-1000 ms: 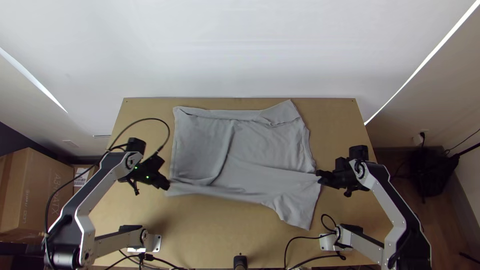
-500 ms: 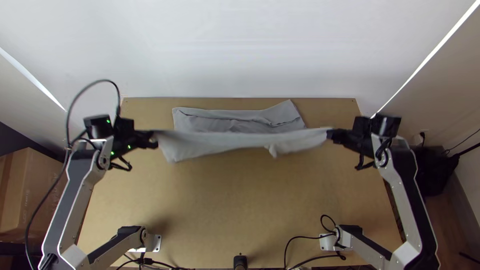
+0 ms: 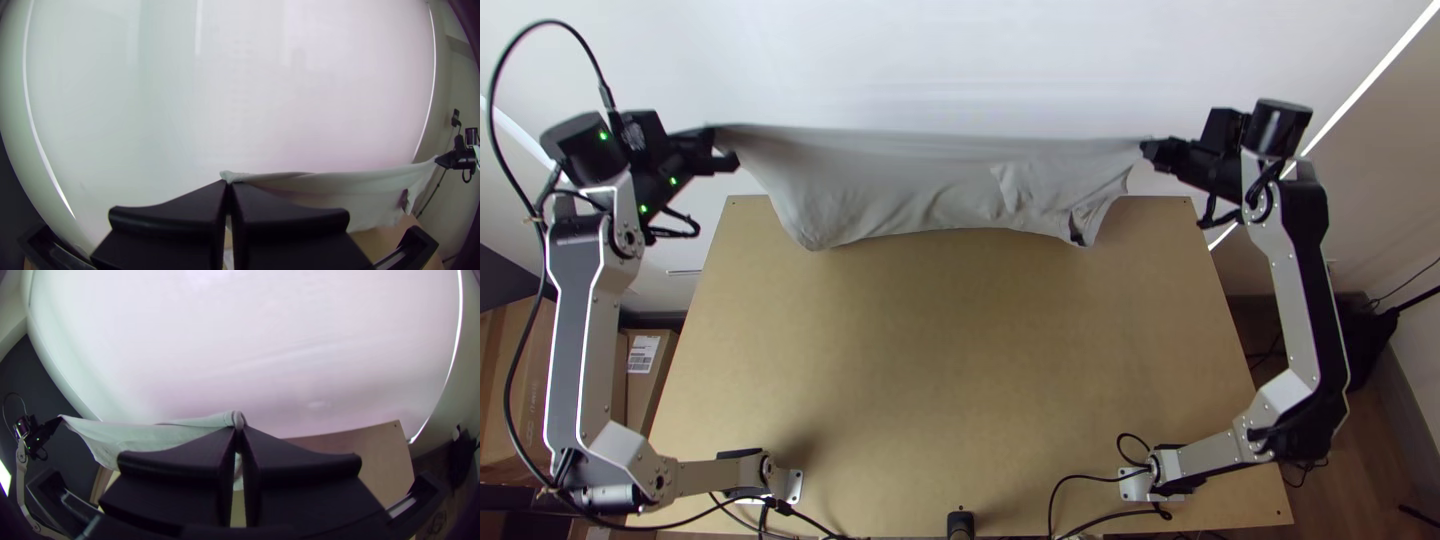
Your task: Fold the t-shirt
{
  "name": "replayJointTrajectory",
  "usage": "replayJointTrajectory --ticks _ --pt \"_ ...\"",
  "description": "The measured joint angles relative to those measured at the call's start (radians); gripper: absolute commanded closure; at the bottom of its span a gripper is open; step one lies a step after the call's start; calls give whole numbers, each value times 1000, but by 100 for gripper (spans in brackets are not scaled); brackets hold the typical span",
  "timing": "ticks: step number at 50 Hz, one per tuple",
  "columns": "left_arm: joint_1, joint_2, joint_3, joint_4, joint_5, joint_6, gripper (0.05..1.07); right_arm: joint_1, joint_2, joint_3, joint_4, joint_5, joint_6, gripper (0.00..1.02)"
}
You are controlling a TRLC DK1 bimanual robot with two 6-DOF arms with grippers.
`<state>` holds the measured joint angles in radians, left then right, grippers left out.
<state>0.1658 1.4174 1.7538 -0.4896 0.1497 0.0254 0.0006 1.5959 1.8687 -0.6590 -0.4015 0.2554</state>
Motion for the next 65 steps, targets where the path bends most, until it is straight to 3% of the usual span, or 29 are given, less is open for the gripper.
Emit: replayJointTrajectory --ticks 12,24,34,49,65 --pt "-12 108 289 42 -67 -16 105 39 137 378 34 92 12 100" --pt "-42 108 435 79 -166 -19 105 73 58 394 182 188 35 100" --pt "-42 -27 402 69 -185 -48 105 74 -213 227 188 196 101 100" --pt "-42 -397 325 58 -196 -73 105 74 -714 30 197 201 114 100" --pt "-41 -540 272 1 -204 -106 105 76 -808 -8 149 172 179 100"
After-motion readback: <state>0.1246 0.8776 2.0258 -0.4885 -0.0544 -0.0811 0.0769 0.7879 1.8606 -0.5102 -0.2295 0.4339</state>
